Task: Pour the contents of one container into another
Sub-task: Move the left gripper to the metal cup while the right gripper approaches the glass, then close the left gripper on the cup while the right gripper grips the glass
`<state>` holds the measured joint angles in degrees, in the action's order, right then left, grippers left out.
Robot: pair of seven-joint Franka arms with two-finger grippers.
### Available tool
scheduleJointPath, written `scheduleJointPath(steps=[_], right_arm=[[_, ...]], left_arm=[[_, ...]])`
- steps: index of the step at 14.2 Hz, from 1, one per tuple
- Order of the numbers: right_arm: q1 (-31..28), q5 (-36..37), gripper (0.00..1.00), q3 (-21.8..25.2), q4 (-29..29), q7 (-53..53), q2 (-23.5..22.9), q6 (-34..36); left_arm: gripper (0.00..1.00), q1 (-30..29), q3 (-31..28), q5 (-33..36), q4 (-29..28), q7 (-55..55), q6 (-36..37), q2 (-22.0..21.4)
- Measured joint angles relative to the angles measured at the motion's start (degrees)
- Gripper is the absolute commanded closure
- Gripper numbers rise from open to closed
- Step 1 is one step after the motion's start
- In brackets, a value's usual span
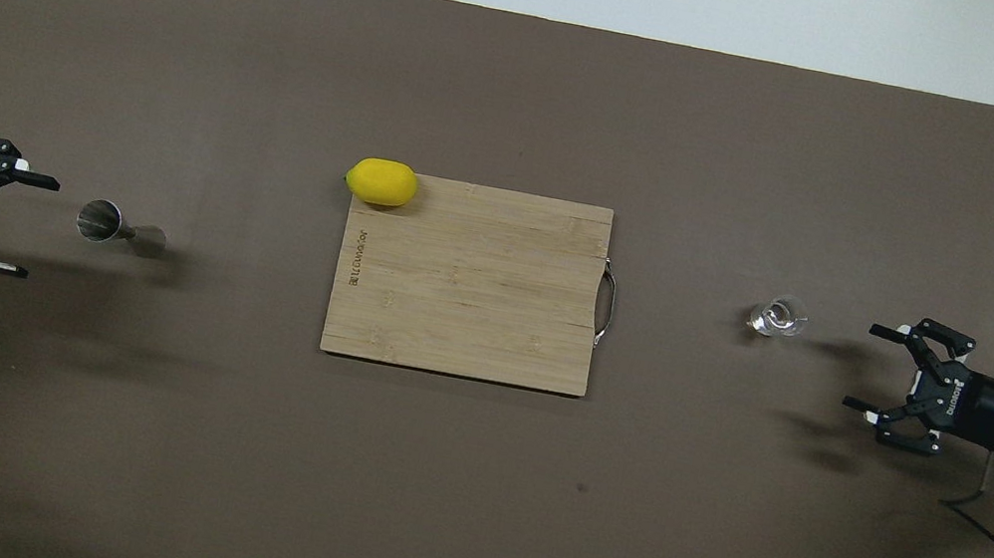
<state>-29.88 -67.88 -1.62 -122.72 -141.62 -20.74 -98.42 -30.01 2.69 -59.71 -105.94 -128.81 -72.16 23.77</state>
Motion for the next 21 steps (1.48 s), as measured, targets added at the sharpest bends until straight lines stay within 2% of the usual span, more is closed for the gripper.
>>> scheduleJointPath(steps=[5, 8, 13, 21], right_arm=[[-2.29, 1.18, 0.0, -5.49, 3.92, -2.11, -4.27, 0.06], [-3.66, 4.37, 0.0, -6.31, 7.93, -2.12, -6.57, 0.36], [-3.8, 5.16, 0.0, -7.24, 13.33, -2.12, -12.0, 2.02], [-3.8, 5.96, 0.0, -9.6, 14.76, -2.06, -14.36, 2.38]], left_arm=[[0.0, -1.15, -0.06, -0.99, 0.33, -2.88, -1.6, 4.81], [0.0, -2.73, 0.0, -1.58, 0.73, -3.37, -2.56, 7.08], [0.0, -1.19, 1.5, -6.56, 0.68, -5.41, -2.73, 7.71], [0.0, -0.2, 1.56, -7.02, -0.11, -11.44, -4.82, 8.04]])
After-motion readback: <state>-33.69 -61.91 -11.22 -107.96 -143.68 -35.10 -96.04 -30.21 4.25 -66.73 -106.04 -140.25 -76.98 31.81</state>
